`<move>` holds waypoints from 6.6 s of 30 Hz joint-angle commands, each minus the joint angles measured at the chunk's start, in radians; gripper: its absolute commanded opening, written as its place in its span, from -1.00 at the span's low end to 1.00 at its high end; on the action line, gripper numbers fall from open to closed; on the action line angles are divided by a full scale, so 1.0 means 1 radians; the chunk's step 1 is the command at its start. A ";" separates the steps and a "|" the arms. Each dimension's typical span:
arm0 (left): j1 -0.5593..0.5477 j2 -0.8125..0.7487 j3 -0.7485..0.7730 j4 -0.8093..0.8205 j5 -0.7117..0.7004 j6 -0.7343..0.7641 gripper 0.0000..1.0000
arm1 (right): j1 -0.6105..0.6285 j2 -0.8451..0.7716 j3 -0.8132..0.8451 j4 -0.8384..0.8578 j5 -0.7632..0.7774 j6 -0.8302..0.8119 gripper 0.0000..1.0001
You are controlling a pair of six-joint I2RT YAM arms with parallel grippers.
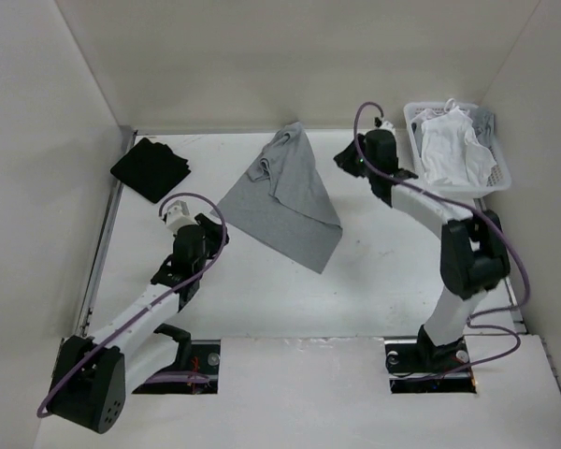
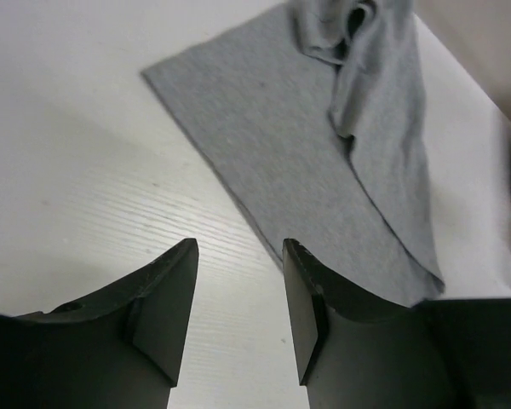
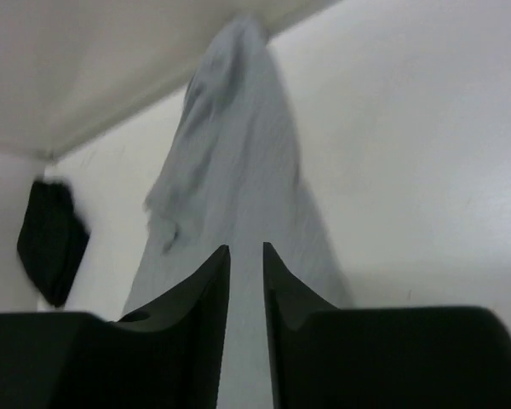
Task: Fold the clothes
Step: Flatten the tank top out
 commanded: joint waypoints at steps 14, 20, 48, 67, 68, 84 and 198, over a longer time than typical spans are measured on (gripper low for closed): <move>0.193 0.682 0.462 0.055 -0.056 0.055 -0.29 | 0.500 -0.467 -0.818 0.266 0.200 0.046 -0.58; 0.202 0.808 0.613 -0.061 -0.076 0.193 -0.36 | 0.566 -0.453 -0.855 0.372 0.189 0.061 -0.56; 0.173 0.865 0.584 -0.092 0.013 0.250 -0.58 | 0.636 -0.432 -0.843 0.399 0.200 0.061 -0.51; 0.013 0.389 0.091 -0.092 0.013 -0.023 -0.97 | 0.604 -0.734 -0.944 -0.127 0.430 0.222 -0.10; 0.009 0.377 0.084 -0.095 0.014 -0.026 -0.97 | 0.604 -0.735 -0.946 -0.134 0.434 0.225 -0.09; 0.095 -0.007 -0.024 -0.241 0.100 0.000 -0.94 | 0.480 -0.648 -0.900 -0.252 0.507 0.332 -0.08; 0.279 0.575 1.630 -0.284 0.183 0.084 -0.95 | 0.090 -0.083 1.290 -0.617 0.249 -0.484 -1.00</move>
